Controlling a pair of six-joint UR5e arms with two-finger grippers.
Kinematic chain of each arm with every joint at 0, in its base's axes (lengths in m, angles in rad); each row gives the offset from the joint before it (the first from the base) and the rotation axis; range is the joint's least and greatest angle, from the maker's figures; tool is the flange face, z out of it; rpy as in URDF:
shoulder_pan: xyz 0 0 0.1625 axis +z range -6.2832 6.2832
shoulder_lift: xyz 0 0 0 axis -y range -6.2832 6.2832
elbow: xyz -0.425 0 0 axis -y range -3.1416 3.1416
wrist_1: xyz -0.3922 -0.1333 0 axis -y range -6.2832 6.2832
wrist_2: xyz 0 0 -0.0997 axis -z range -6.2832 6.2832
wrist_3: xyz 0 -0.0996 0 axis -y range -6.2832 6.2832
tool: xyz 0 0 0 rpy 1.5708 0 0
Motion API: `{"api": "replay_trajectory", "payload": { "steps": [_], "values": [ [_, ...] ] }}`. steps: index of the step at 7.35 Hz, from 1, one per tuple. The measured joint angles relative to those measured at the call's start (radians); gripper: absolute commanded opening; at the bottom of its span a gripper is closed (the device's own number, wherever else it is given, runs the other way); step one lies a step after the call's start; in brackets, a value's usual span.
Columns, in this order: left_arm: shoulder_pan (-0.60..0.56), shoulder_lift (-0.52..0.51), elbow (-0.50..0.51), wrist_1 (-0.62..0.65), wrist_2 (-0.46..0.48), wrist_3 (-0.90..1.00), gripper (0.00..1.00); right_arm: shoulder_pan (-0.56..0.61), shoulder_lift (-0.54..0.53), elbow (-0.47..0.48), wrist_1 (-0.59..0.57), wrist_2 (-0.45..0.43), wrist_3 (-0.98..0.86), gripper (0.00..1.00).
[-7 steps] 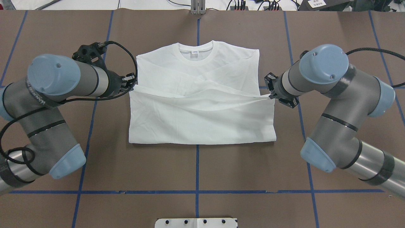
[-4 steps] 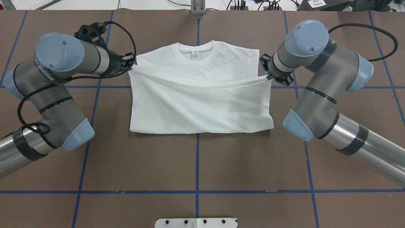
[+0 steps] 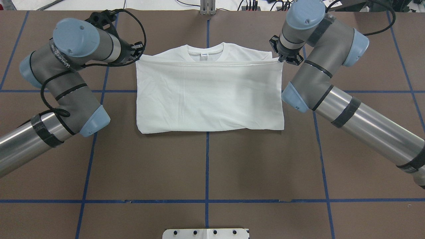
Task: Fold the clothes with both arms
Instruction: 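Release the hem at the collar and raise both grippers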
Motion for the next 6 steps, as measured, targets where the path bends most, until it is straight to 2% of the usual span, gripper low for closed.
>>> {"api": "replay_trajectory", "payload": {
  "steps": [2,5,6],
  "values": [
    [-0.003,-0.014,0.079,-0.073,0.002,0.003,0.0,0.004,0.031,-0.087,0.056,-0.002,-0.005,0.0],
    [-0.003,-0.026,0.142,-0.145,0.002,0.006,0.0,0.002,0.095,-0.177,0.067,-0.002,-0.005,0.0],
    [-0.003,-0.028,0.169,-0.175,0.002,0.009,0.09,0.001,0.101,-0.187,0.068,-0.002,-0.005,0.0]
  ]
}}
